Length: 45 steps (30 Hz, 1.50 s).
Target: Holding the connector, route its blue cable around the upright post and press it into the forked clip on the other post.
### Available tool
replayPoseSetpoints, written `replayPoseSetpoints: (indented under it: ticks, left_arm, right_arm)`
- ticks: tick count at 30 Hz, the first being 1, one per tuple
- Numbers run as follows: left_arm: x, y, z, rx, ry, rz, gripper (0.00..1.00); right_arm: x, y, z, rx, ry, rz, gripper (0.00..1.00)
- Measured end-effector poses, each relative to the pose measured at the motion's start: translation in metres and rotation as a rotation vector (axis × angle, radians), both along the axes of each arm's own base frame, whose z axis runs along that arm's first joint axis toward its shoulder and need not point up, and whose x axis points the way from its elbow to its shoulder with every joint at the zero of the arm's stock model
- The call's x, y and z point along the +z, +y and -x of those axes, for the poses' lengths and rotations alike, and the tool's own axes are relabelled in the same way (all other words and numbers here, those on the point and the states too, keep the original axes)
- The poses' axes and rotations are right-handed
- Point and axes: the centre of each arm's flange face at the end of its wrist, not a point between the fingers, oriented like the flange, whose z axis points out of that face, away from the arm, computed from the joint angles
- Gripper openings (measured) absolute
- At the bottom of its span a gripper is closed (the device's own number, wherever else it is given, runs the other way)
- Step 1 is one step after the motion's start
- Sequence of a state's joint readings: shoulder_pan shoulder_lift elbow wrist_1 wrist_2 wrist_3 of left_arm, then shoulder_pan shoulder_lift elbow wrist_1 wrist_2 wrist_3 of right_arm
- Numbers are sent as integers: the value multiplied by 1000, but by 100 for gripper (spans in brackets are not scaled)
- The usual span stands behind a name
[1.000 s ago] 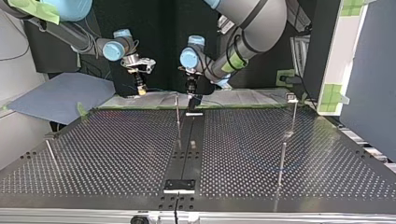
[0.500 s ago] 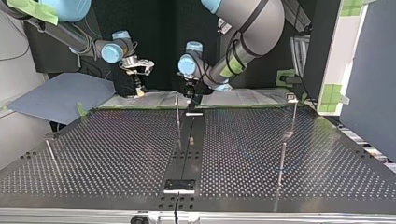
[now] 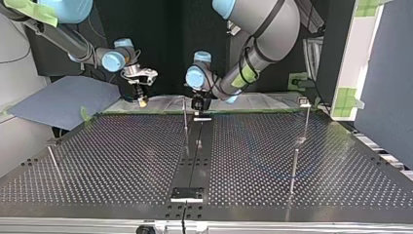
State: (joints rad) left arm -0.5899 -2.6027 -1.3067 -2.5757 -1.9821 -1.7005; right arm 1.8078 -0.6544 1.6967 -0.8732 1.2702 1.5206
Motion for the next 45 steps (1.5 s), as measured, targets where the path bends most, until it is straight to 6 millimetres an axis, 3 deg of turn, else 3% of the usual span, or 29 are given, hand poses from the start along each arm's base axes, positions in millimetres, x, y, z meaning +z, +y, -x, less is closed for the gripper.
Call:
replayPoseSetpoints:
  ticks: [31,33,35,36,38,39,40,41,45]
  left_arm:
    - [3,14,-13,15,27,-60,11]
    - [3,14,-13,15,29,-62,16]
    - [2,14,-12,13,30,-63,35]
    - [3,13,-12,11,30,-64,35]
    - [3,12,-11,9,29,-64,67]
    - [3,11,-11,6,29,-64,67]
    - [3,10,-10,4,29,-63,93]
    - [3,9,-9,1,30,-63,100]
    - [2,8,-5,1,43,-71,100]
  right_arm:
    - [16,-36,14,-35,-27,65,0]
    - [16,-36,14,-35,-27,64,0]
    - [16,-36,14,-34,-27,63,0]
    - [16,-36,14,-33,-27,63,0]
    - [16,-36,14,-32,-27,62,0]
    - [16,-36,14,-32,-26,62,0]
    - [16,-36,14,-31,-27,62,0]
    - [16,-36,14,-30,-27,61,0]
    - [15,-35,14,-23,-27,60,0]
